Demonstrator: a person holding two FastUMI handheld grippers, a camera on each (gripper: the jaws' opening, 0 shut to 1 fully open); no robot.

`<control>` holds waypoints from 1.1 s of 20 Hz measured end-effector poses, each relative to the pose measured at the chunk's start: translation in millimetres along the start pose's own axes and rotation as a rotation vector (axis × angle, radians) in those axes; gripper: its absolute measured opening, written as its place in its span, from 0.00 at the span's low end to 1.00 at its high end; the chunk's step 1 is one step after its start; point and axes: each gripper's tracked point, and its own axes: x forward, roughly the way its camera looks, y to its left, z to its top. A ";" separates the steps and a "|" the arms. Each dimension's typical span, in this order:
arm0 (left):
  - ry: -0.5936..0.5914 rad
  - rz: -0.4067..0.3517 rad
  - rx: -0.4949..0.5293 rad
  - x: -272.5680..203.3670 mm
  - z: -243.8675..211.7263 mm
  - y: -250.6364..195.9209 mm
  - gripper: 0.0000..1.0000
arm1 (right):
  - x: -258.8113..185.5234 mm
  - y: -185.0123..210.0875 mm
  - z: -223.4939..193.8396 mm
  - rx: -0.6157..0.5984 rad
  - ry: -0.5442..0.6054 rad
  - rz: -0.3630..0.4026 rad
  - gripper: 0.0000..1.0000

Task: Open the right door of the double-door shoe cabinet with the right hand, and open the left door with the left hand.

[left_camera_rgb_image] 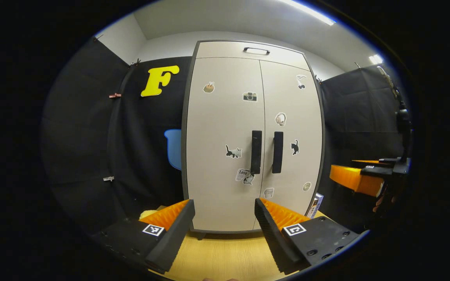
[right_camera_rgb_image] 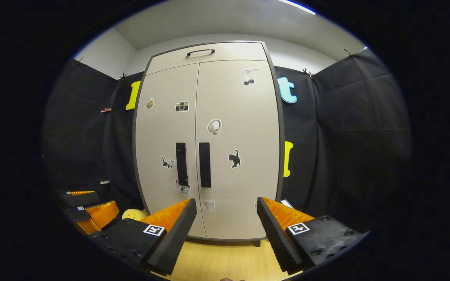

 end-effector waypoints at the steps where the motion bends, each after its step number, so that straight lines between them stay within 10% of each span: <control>1: 0.001 0.004 0.000 -0.8 -0.2 2.5 0.95 | 5.3 4.5 3.9 0.006 -0.001 0.008 0.98; 22: 0.065 0.246 0.001 -42.7 -28.0 88.3 0.95 | 183.1 43.8 12.8 -0.079 0.063 0.037 0.97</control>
